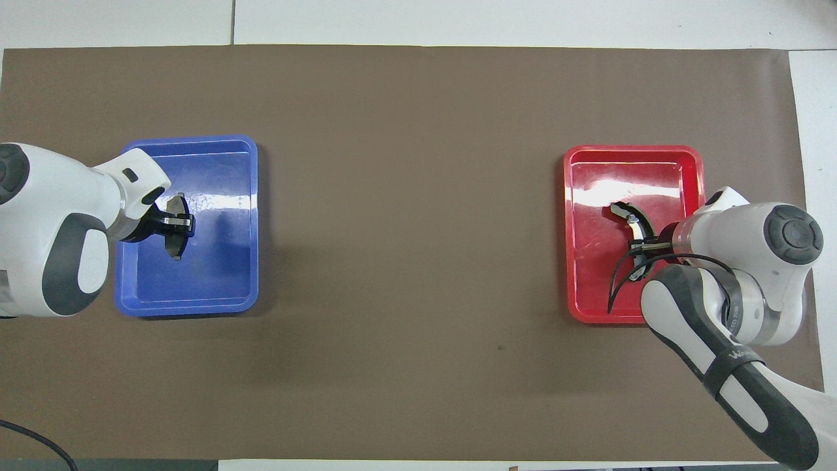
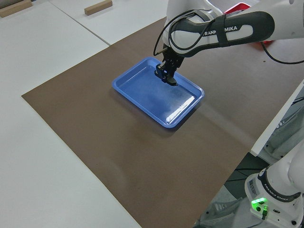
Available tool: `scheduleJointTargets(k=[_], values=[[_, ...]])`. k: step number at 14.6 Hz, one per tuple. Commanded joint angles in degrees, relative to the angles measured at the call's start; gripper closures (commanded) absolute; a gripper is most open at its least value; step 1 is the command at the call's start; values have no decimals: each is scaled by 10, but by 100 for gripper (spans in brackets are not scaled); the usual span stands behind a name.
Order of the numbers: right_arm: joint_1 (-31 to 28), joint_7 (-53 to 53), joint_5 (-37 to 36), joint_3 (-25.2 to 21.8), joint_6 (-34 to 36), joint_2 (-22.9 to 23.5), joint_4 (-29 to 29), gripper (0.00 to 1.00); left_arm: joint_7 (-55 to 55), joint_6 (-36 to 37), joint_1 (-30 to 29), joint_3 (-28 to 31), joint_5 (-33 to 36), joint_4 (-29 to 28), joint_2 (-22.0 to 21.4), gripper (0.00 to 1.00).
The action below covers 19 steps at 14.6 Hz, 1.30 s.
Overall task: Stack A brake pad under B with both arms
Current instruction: 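Carry the small pad with the left gripper toward the table center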
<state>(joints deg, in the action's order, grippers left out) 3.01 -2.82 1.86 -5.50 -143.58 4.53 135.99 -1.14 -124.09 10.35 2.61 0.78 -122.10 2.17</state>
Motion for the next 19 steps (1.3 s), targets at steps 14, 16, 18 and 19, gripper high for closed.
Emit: scheduleJointTargets(k=[14, 16, 18, 19], values=[[2, 47, 1, 6, 145, -22, -104, 100, -380, -74, 351, 1, 2, 181, 223, 56], [2, 47, 1, 5, 142, -22, -104, 100, -378, -81, 351, 1, 2, 178, 225, 33], [2, 48, 1, 6, 140, -22, -104, 100, -377, -71, 351, 2, 5, 178, 225, 14], [3, 51, 1, 6, 142, -22, -104, 100, -374, -65, 350, 2, 6, 178, 224, 9]])
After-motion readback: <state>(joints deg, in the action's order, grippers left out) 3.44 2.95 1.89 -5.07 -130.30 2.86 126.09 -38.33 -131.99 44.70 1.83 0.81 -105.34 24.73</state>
